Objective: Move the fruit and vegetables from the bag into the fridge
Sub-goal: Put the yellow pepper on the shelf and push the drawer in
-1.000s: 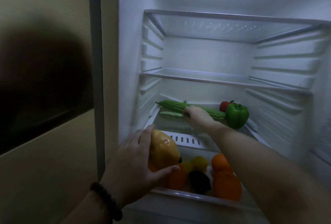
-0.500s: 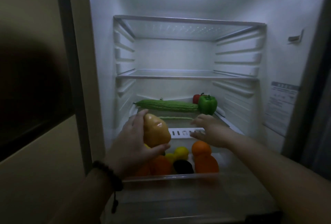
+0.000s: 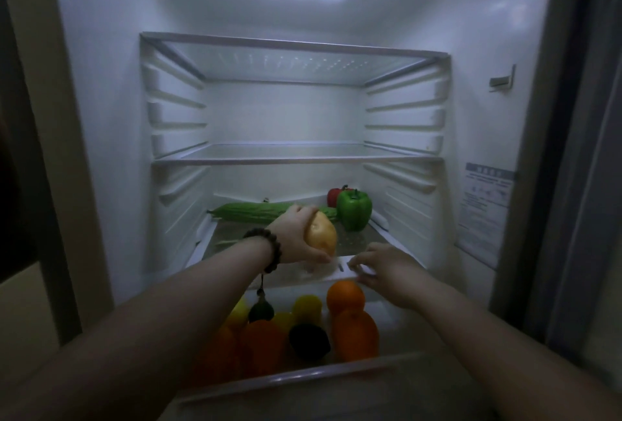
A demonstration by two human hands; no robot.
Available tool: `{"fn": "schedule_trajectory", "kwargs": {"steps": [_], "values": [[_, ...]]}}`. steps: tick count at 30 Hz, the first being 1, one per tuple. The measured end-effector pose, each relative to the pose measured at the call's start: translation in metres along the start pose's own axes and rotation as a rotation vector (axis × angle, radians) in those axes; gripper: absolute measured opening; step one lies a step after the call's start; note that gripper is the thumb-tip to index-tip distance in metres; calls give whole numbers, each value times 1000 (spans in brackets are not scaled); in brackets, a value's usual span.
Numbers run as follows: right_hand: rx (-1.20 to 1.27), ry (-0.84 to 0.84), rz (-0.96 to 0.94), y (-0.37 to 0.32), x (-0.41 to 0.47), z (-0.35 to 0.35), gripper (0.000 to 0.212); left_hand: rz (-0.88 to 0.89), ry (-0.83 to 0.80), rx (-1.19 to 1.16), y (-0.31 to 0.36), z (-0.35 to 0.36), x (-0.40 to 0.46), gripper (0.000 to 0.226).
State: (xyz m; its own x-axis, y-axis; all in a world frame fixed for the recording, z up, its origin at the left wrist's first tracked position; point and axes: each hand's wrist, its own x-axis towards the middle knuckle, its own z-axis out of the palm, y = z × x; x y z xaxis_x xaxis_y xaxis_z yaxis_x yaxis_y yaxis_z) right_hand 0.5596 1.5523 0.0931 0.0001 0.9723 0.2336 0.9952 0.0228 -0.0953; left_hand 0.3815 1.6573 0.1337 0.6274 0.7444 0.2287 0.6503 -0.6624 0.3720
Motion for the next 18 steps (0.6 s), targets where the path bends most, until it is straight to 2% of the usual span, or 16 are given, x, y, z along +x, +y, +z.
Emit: {"fn": "schedule_trajectory", "kwargs": {"steps": [6, 10, 14, 16, 18], "values": [[3, 3, 18, 19, -8, -6, 31, -4, -85, -172, 4, 29, 45, 90], [25, 17, 54, 26, -13, -6, 31, 46, -44, -126, 15, 45, 60, 92], [14, 30, 66, 25, -11, -2, 32, 29, -20, -160, 19, 52, 67, 85], [24, 31, 66, 26, -11, -1, 33, 28, -17, -144, 17, 52, 66, 87], [19, 28, 64, 26, -12, -2, 32, 35, -20, -86, 15, 48, 64, 100]]}}
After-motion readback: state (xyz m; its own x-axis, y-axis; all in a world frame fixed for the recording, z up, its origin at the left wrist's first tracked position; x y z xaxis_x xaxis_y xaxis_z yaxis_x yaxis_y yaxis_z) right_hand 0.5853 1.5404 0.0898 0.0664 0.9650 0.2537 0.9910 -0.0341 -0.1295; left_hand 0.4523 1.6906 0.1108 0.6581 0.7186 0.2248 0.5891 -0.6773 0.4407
